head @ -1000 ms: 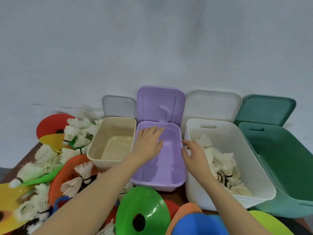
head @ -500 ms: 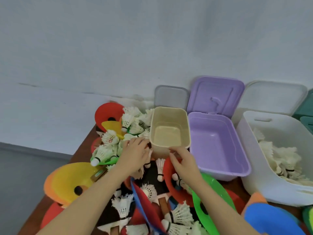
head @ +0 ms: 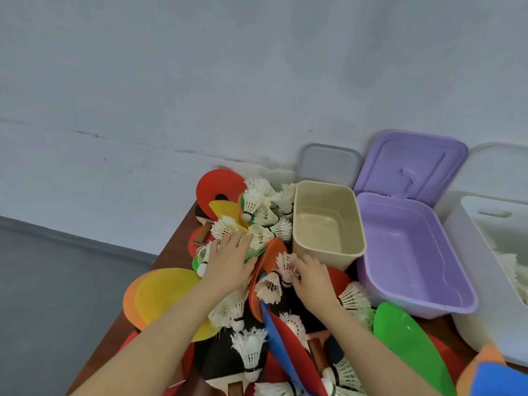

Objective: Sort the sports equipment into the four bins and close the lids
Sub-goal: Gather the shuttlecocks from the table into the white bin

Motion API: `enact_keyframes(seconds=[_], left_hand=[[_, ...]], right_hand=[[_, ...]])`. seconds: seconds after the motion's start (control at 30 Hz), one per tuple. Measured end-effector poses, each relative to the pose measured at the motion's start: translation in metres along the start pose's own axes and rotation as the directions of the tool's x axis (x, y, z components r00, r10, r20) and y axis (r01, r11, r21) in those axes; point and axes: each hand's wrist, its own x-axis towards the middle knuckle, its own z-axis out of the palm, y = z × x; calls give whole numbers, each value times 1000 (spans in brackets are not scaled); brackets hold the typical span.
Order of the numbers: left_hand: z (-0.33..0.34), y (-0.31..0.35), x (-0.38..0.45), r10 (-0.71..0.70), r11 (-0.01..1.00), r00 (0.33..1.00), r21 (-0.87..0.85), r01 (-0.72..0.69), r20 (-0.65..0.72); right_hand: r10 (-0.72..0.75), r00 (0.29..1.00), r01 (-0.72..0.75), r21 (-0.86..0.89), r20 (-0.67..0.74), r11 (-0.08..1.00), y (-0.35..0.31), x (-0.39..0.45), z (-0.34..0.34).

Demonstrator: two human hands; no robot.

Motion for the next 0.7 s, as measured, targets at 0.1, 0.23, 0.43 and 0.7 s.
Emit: enact_keyframes(seconds=[0.1,0.23,0.43,0.7], left_hand=[[2,3,10,45,999,998,-28,-46,-33],[5,10,41,41,997,998,-68,-44,-40],[16,6,71,35,997,999,61,-38,39],[13,6,65,101,987,965,-97,-127,-244]], right_hand=[[-9,998,11,41,-56,999,6,-6,4],[20,977,14,154,-212,988,9,-15,-7],[-5,964,86,295,-266,952,10,-15,-39],[88,952,49,430,-294,902,11,-16,-53]])
